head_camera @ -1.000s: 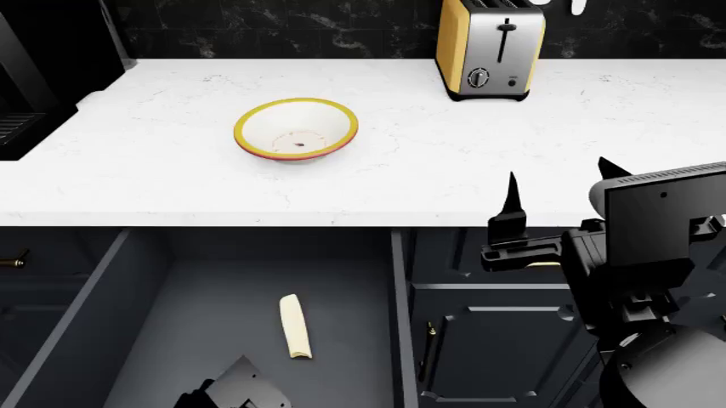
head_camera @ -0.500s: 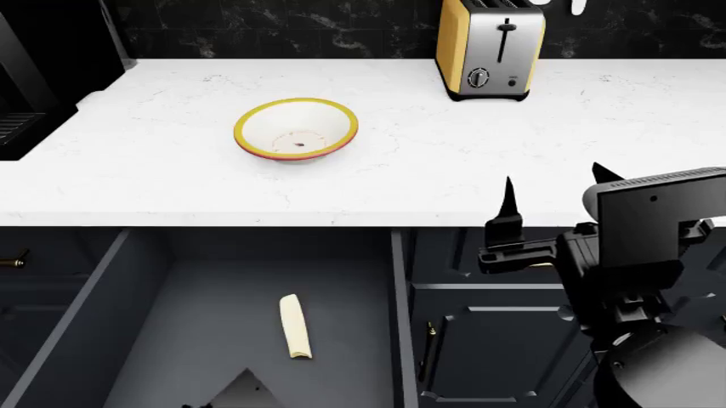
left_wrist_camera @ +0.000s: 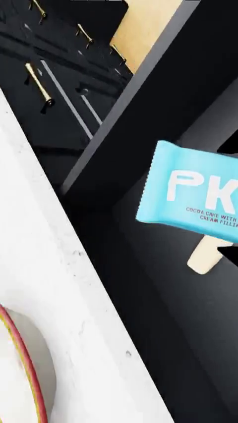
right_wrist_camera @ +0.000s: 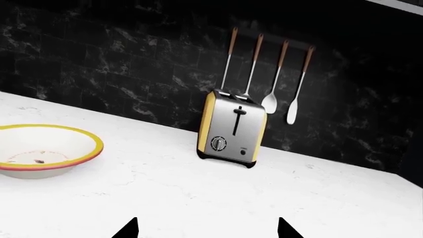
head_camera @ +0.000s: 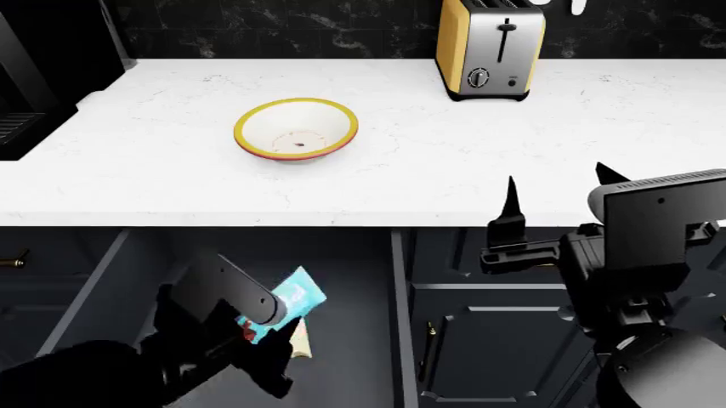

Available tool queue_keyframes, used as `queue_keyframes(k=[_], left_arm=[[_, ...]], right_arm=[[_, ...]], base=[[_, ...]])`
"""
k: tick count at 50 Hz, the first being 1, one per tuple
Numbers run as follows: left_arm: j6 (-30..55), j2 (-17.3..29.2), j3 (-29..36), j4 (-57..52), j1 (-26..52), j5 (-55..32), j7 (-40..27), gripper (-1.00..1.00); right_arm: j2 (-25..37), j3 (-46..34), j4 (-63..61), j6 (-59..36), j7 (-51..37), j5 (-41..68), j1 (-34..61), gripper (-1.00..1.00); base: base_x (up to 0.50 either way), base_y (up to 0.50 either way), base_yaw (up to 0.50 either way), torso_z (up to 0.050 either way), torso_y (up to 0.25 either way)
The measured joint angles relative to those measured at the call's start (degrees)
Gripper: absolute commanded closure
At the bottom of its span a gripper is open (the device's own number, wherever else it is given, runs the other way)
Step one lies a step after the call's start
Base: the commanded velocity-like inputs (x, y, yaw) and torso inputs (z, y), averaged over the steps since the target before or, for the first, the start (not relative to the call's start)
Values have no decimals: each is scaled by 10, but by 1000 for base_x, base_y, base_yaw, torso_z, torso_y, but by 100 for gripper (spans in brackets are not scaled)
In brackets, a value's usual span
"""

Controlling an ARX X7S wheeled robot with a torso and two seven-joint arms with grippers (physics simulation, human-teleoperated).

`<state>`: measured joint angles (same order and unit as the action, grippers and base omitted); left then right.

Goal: Place the bar in the bowl and close the drawer.

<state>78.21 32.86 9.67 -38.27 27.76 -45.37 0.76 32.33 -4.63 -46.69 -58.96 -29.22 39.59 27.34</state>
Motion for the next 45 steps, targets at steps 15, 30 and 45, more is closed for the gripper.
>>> queue_keyframes(k=[15, 30, 45], left_arm=[[13, -96, -87, 29, 201, 9, -116, 100], [-136, -169, -8, 310, 389, 123, -116, 100], [-414, -275, 98, 838, 611, 181, -71, 100]], right_arm=[[3, 21, -19, -13, -10, 24, 1, -100], [7, 40, -38, -34, -23, 52, 11, -100], [14, 50, -45, -47, -32, 69, 18, -100]], base=[[0, 0, 0, 0, 0], [0, 0, 0, 0, 0], [0, 0, 0, 0, 0]])
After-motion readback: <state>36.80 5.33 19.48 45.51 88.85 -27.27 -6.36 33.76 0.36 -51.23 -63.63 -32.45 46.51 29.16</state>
